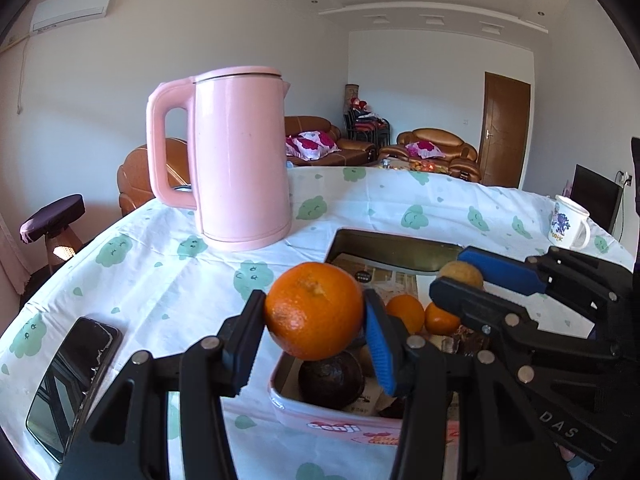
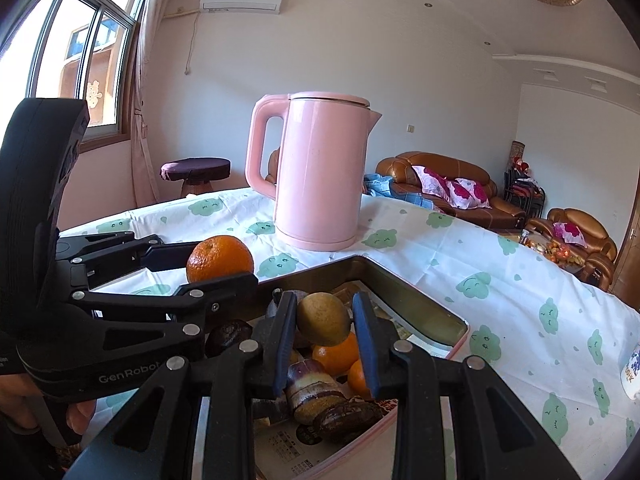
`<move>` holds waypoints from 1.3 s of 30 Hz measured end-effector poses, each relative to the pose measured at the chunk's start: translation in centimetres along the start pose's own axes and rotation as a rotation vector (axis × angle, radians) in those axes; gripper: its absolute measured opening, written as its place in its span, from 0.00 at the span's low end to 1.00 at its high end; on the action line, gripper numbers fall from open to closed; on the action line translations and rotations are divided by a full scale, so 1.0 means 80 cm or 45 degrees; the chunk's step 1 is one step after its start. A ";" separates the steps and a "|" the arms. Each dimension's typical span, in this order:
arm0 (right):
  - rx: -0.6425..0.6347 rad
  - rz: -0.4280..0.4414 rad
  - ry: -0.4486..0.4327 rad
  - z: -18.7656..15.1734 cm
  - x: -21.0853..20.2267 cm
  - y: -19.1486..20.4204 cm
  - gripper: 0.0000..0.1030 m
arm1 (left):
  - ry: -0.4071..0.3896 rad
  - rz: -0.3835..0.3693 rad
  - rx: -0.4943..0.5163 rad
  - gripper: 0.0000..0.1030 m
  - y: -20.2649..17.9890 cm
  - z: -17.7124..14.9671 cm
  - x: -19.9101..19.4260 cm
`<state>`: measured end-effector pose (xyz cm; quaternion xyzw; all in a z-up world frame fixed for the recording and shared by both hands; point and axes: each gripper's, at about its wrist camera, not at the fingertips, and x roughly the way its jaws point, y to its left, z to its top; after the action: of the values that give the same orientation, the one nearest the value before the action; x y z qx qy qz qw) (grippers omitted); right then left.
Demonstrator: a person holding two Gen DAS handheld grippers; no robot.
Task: Organize fruits
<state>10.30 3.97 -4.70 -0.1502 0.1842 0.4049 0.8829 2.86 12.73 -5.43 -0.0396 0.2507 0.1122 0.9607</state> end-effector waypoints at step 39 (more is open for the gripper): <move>0.102 -0.124 -0.050 -0.003 -0.059 -0.027 0.67 | -0.067 -0.009 0.035 0.83 -0.015 0.009 -0.039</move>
<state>9.09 -0.63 -2.58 -0.1154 0.1754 0.3566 0.9103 0.86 11.04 -3.22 -0.0245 0.2266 0.1063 0.9679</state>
